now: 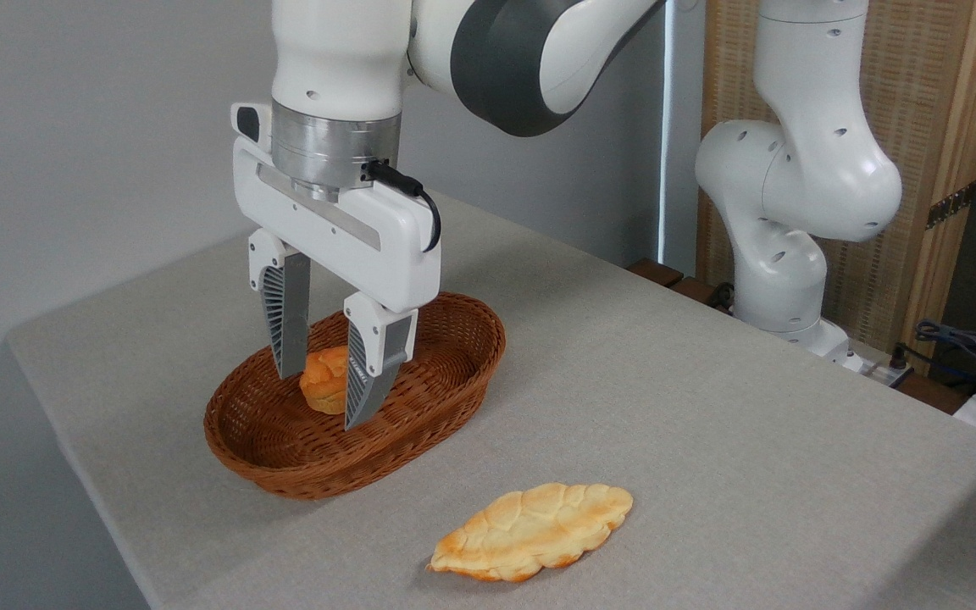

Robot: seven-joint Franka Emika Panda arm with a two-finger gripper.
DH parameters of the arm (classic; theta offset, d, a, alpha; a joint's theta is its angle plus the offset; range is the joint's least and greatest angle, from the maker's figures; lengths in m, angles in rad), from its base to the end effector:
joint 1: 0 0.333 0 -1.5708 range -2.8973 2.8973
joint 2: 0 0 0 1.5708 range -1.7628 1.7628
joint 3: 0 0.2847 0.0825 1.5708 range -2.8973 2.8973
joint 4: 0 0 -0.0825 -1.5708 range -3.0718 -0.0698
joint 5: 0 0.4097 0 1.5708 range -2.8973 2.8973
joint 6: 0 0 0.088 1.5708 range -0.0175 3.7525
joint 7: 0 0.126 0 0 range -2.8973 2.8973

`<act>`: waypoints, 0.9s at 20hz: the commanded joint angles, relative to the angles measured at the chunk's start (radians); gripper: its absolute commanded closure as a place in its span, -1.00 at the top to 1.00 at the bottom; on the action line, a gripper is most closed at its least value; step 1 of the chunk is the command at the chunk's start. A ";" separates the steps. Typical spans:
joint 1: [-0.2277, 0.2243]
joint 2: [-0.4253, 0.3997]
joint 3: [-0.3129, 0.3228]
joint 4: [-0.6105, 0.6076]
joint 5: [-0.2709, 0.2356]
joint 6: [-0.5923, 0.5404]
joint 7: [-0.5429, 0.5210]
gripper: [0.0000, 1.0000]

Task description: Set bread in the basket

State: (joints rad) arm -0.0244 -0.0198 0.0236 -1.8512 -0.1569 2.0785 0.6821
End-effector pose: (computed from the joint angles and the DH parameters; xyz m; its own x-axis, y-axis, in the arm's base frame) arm 0.6103 -0.0109 0.4936 0.7764 -0.5642 0.2808 -0.5797 -0.8142 -0.0330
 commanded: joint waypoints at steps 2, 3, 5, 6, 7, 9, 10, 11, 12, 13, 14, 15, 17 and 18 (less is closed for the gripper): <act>-0.003 -0.025 0.015 0.004 0.005 0.000 -0.001 1.00; -0.003 -0.028 0.015 0.003 0.005 -0.001 -0.001 1.00; 0.001 -0.031 0.018 -0.009 0.005 -0.001 -0.001 1.00; 0.003 -0.031 0.019 -0.013 0.005 -0.001 -0.001 1.00; 0.003 -0.031 0.038 -0.022 0.005 -0.001 0.001 1.00; 0.003 -0.037 0.064 -0.055 0.007 -0.001 0.049 1.00; 0.003 -0.045 0.070 -0.066 0.007 -0.001 0.077 1.00; 0.003 -0.061 0.094 -0.091 0.007 -0.001 0.138 1.00; 0.003 -0.074 0.125 -0.111 0.007 -0.003 0.196 1.00; 0.003 -0.080 0.146 -0.127 0.007 -0.014 0.265 1.00; 0.003 -0.080 0.162 -0.138 0.007 -0.041 0.334 1.00; 0.003 -0.080 0.168 -0.141 0.007 -0.053 0.367 1.00; 0.003 -0.080 0.191 -0.163 0.011 -0.063 0.445 1.00; 0.003 -0.080 0.211 -0.180 0.014 -0.066 0.495 1.00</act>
State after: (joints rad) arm -0.0140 -0.0672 0.1920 -1.9685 -0.1562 2.0340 1.0428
